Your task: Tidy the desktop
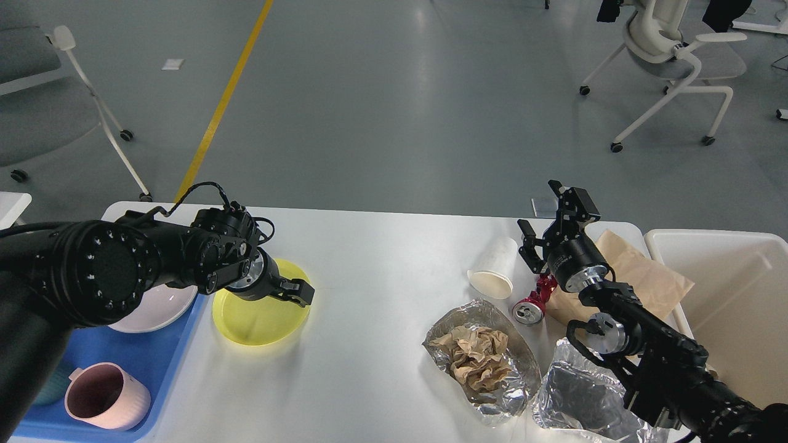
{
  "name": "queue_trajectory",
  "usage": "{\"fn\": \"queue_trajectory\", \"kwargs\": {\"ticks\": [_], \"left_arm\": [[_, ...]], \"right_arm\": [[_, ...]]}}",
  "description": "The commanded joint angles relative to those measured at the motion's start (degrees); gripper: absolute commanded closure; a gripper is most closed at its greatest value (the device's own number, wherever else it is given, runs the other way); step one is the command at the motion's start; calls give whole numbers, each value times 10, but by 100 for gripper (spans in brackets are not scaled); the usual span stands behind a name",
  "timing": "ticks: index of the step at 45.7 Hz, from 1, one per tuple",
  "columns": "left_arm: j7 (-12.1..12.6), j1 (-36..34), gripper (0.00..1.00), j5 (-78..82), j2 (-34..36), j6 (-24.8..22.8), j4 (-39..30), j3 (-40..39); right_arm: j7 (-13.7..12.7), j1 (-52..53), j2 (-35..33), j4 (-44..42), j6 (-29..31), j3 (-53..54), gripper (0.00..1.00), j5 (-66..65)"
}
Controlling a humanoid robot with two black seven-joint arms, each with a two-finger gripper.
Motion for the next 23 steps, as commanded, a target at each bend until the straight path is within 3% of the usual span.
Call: {"fn": "queue_trajectory", "kwargs": {"ticks": [1, 23], "left_arm": [[-1, 13, 6, 0, -5, 6, 6, -2], [0, 17, 6, 1, -29, 19, 6, -8]], "right_arm": [[1, 0, 0, 0, 0, -1, 0, 0], [0, 0, 0, 0, 0, 0, 0, 0]]}}
